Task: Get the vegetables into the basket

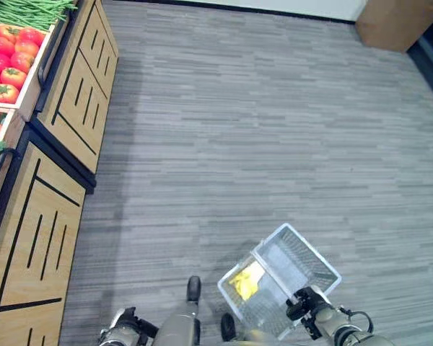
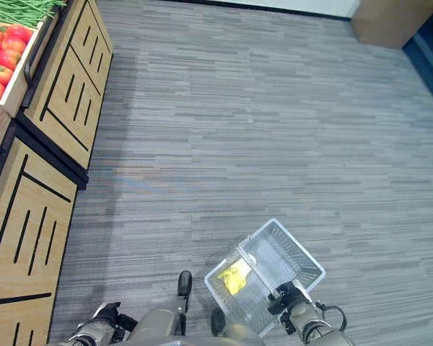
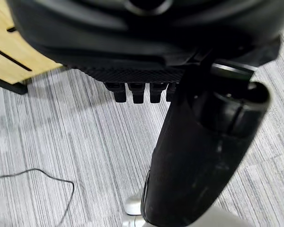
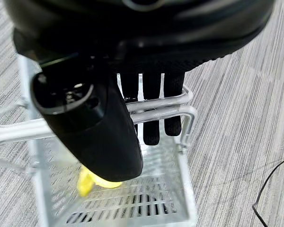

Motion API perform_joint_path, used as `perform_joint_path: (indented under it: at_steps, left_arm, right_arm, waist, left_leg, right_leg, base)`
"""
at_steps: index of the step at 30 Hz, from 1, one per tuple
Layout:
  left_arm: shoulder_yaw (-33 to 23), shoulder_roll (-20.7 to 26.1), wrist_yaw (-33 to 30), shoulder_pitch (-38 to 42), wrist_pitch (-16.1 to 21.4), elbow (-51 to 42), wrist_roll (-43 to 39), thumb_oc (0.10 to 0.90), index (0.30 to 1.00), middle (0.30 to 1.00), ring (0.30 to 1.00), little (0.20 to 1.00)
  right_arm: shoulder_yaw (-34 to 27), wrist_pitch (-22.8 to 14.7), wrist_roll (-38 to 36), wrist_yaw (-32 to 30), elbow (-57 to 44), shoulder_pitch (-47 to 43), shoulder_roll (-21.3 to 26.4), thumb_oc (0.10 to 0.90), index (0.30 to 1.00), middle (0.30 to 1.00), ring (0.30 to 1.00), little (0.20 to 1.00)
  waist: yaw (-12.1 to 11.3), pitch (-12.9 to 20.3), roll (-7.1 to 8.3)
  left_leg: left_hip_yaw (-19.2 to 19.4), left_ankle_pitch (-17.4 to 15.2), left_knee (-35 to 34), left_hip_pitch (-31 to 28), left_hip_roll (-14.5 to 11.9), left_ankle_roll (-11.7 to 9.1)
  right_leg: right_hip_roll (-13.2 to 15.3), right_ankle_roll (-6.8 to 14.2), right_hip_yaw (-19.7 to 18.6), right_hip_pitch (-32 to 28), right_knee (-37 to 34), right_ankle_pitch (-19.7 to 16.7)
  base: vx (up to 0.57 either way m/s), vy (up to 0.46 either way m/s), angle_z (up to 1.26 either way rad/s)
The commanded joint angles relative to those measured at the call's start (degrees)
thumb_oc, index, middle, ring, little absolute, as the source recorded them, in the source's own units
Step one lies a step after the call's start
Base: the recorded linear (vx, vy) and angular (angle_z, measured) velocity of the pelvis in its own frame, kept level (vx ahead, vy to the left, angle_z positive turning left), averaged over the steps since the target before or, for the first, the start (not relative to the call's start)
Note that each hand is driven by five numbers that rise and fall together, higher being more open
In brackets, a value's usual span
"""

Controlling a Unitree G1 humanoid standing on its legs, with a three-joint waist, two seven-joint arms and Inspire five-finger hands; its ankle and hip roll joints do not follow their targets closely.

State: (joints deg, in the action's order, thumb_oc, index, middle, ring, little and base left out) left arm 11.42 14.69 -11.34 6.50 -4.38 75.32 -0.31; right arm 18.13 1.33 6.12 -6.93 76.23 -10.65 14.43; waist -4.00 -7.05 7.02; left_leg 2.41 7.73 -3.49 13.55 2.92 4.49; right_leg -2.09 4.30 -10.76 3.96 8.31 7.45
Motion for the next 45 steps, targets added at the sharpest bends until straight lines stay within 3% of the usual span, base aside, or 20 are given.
perform_joint_path:
  at_steps: [1, 4, 5, 7, 10, 14, 18, 22, 27, 28, 31, 39, 42, 45]
  left_arm:
    - [-1.9, 2.2, -0.8, 1.3, -0.1, -0.6, 2.3, 0.9, 1.0, 1.0, 1.0, 1.0]
    - [-1.9, 2.3, -0.7, 1.5, 0.0, -0.8, 2.2, 0.9, 1.0, 1.0, 1.0, 1.0]
    - [-2.1, 2.3, -0.6, 2.1, -0.1, -0.5, 1.8, 0.9, 1.0, 1.0, 1.0, 1.0]
    - [-1.9, 2.3, -0.5, 2.4, -0.1, -0.3, 1.9, 0.9, 1.0, 1.0, 1.0, 1.0]
    - [-1.5, 2.2, -0.4, 2.6, -0.2, -0.1, 2.4, 0.9, 1.0, 1.0, 1.0, 1.0]
    - [-1.4, 1.8, -0.5, 3.0, -0.3, 0.5, 2.5, 0.9, 1.0, 1.0, 1.0, 1.0]
    - [-1.9, 1.3, -0.1, 2.1, -0.4, 1.0, 3.0, 0.9, 1.0, 1.0, 1.0, 1.0]
    - [-1.5, 0.8, 0.5, 1.7, -0.4, 1.2, 3.8, 0.9, 1.0, 1.0, 1.0, 1.0]
    - [-1.4, -0.4, 0.9, 0.7, -0.8, 1.7, 4.0, 0.9, 1.0, 1.0, 1.0, 1.0]
    - [-1.3, -0.8, 1.0, 0.2, -1.1, 1.7, 4.3, 0.9, 1.0, 1.0, 1.0, 1.0]
    - [-1.1, -1.2, 0.9, 0.2, -1.2, 1.7, 4.3, 0.9, 1.0, 1.0, 1.0, 1.0]
    - [-0.8, -1.8, 0.2, 0.5, -1.4, 1.1, 2.9, 0.9, 1.0, 1.0, 1.0, 1.0]
    - [-0.4, -2.0, 0.5, 0.5, -1.4, 0.5, 3.3, 0.9, 1.0, 1.0, 1.0, 1.0]
    - [-0.2, -2.1, 0.6, 0.7, -1.4, 0.1, 3.1, 0.9, 1.0, 1.0, 1.0, 1.0]
  right_arm:
    - [-2.7, 1.4, -1.2, -0.5, -1.9, 2.2, 3.1, 0.4, 0.3, 0.3, 0.3, 0.3]
    - [-2.5, 1.4, -1.4, -0.5, -2.0, 1.9, 3.0, 0.4, 0.3, 0.3, 0.3, 0.3]
    - [-2.5, 1.3, -1.6, -0.5, -2.0, 2.0, 3.1, 0.4, 0.3, 0.3, 0.3, 0.3]
    - [-2.5, 1.4, -1.6, -0.7, -1.5, 2.2, 3.0, 0.4, 0.3, 0.3, 0.3, 0.3]
    - [-2.4, 1.3, -2.0, -0.9, -1.2, 2.4, 3.1, 0.4, 0.3, 0.3, 0.3, 0.3]
    - [-2.2, 1.5, -1.9, -1.1, -0.9, 3.0, 3.2, 0.4, 0.3, 0.3, 0.3, 0.3]
    - [-2.1, 1.5, -0.7, -0.8, -1.4, 4.0, 3.2, 0.4, 0.3, 0.3, 0.3, 0.3]
    - [-2.7, 1.5, -0.9, -0.6, -1.0, 5.6, 3.7, 0.4, 0.3, 0.3, 0.3, 0.3]
    - [-2.5, 1.6, -0.1, -0.1, -0.6, 6.7, 3.9, 0.4, 0.3, 0.3, 0.3, 0.3]
    - [-2.3, 1.7, 0.3, 0.0, -0.8, 7.1, 4.0, 0.4, 0.3, 0.3, 0.3, 0.3]
    - [-2.4, 1.6, 0.3, 0.1, -1.2, 7.2, 4.3, 0.4, 0.3, 0.3, 0.3, 0.3]
    - [-1.7, 1.2, -0.4, 0.3, -1.8, 6.6, 5.0, 0.4, 0.3, 0.3, 0.3, 0.3]
    - [-2.1, 1.4, -0.7, 0.4, -1.6, 7.1, 5.3, 0.4, 0.3, 0.3, 0.3, 0.3]
    - [-2.4, 1.5, -0.6, 0.5, -1.2, 7.4, 5.6, 0.4, 0.3, 0.3, 0.3, 0.3]
  waist:
    - [-0.7, -2.3, 1.14]
    - [-0.6, -3.1, 0.41]
    - [0.9, -4.5, -0.96]
    - [2.0, -5.4, -1.79]
    - [3.7, -7.1, -2.17]
    - [6.8, -9.2, -2.09]
    - [8.3, -8.8, -1.61]
    - [9.9, -7.5, -2.29]
    - [10.5, -5.2, -4.39]
    - [10.5, -4.4, -5.17]
    - [10.6, -4.0, -5.71]
    - [9.7, -3.0, -6.84]
    - [9.7, -3.2, -7.01]
    - [9.9, -3.7, -6.6]
  left_leg:
    - [1.4, -6.9, 6.1, 0.1, 0.7, -1.7]
    - [0.6, -7.1, 5.6, -1.3, 0.7, -1.3]
    - [-1.2, -7.8, 4.8, -4.8, 0.5, -1.1]
    - [-2.5, -8.1, 4.3, -7.2, 0.2, -1.1]
    - [-4.5, -9.1, 4.2, -9.9, 0.5, -1.2]
    - [-8.7, -11.7, 3.8, -14.7, 2.1, -1.2]
    - [-11.5, -13.9, 2.7, -19.8, 3.0, -1.0]
    - [-14.9, -15.3, 1.7, -23.4, 2.5, -1.7]
    - [-16.8, -15.5, 2.1, -26.3, -1.2, -4.1]
    - [-17.5, -14.2, 3.2, -26.7, -2.5, -5.4]
    - [-18.1, -13.0, 4.1, -26.5, -3.5, -6.4]
    - [-17.9, -5.6, 9.2, -24.2, -6.9, -9.6]
    - [-15.1, -1.4, 13.6, -21.6, -7.3, -10.8]
    - [-9.1, 1.5, 17.6, -18.5, -9.0, -11.0]
  right_leg:
    - [10.9, 6.8, -0.3, -0.3, 1.0, -18.4]
    - [10.4, 6.0, -0.1, 1.6, 5.9, -20.0]
    - [9.3, 4.4, 1.3, 6.3, 8.1, -19.5]
    - [7.2, 3.6, 2.3, 11.1, 5.7, -17.3]
    - [5.7, 3.6, 2.7, 13.3, 3.5, -16.9]
    - [4.3, 5.0, 3.8, 19.2, -4.2, -21.0]
    - [3.2, 5.3, 8.7, 21.7, -8.1, -24.0]
    - [2.1, 4.7, 6.3, 21.0, -6.2, -23.8]
    - [1.4, 2.2, 9.2, 21.0, -1.1, -21.0]
    - [1.1, 1.2, 11.1, 20.2, 0.4, -18.8]
    - [1.0, 0.6, 12.1, 19.5, 1.3, -17.5]
    - [-0.7, -1.5, 13.8, 17.0, 3.2, -12.6]
    - [-0.8, -2.5, 14.1, 14.3, 2.7, -11.0]
    - [-0.3, -3.3, 14.3, 11.7, 2.2, -9.7]
  base:
    - [0.0, 0.036, -0.04]
    - [0.06, 0.101, -0.09]
    - [0.21, 0.116, -0.03]
    - [0.26, 0.08, 0.08]
    - [0.18, 0.004, 0.52]
    - [0.25, -0.018, 0.59]
    - [0.25, -0.04, 0.54]
    - [0.23, -0.076, 0.9]
    - [0.24, -0.173, 0.07]
    - [0.22, -0.183, 0.54]
    - [0.17, -0.172, 0.53]
    - [0.15, -0.18, 0.22]
    - [0.12, -0.137, 0.13]
    - [0.1, -0.111, 0.24]
